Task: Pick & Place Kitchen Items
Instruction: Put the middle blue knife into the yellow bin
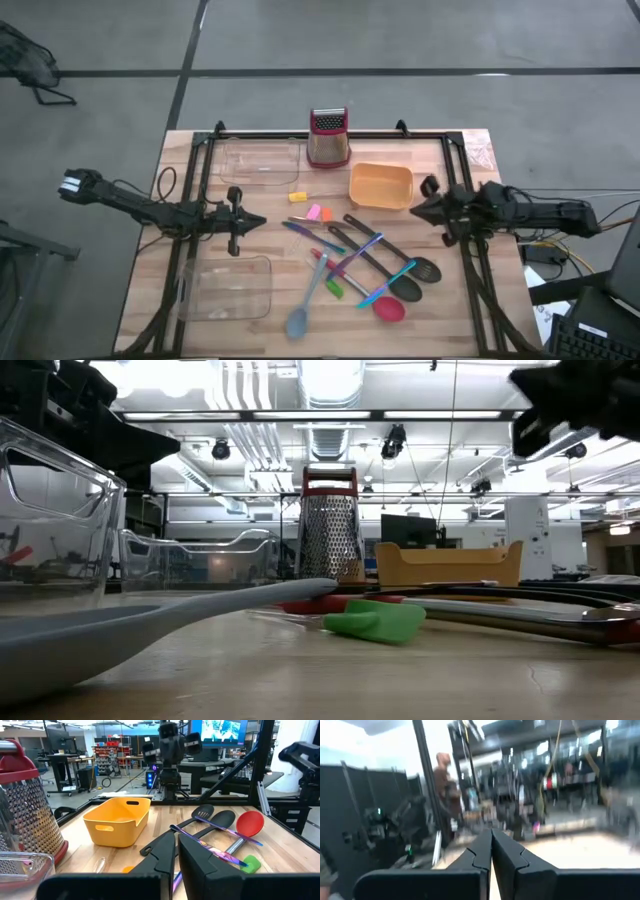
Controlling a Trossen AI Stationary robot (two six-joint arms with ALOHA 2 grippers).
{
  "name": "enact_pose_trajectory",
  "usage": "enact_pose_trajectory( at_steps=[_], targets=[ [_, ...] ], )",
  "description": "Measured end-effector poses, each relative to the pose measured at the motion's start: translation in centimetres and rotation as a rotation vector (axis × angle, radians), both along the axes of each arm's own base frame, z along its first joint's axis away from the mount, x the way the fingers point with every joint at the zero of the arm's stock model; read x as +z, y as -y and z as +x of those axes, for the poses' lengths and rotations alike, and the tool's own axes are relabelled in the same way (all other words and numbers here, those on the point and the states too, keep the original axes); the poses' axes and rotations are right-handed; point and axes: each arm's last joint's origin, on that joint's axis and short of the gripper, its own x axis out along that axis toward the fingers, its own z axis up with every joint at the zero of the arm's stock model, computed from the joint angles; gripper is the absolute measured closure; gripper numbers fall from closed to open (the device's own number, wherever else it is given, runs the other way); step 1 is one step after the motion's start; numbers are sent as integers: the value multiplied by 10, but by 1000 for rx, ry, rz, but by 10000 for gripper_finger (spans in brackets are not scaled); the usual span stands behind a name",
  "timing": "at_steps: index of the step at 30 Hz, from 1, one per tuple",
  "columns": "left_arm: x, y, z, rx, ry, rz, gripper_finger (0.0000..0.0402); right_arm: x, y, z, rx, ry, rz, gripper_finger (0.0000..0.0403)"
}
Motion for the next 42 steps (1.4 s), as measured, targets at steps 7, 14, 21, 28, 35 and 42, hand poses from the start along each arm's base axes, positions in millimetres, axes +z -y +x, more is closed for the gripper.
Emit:
enact_pose_trajectory(
  at_steps=[7, 14, 21, 28, 35, 42],
  targets=[
    [0, 0, 0, 0, 0, 0, 372, 6, -5, 42, 52, -266, 34, 393],
    [0, 0, 0, 0, 0, 0, 376, 22, -12, 105, 28, -688, -91, 366],
    [0, 0, 0, 0, 0, 0, 377, 21, -26, 150, 91, -1055, -215, 306],
    [0, 0, 0, 1, 0, 0, 376, 9, -44, 177, 81, -1365, -447, 246],
    [0, 0, 0, 0, 0, 0, 378, -7, -51, 196, 127, -1428, -544, 206],
    [0, 0, 0, 0, -2, 0, 372, -24, -52, 190, 146, -1485, -564, 204]
  ],
)
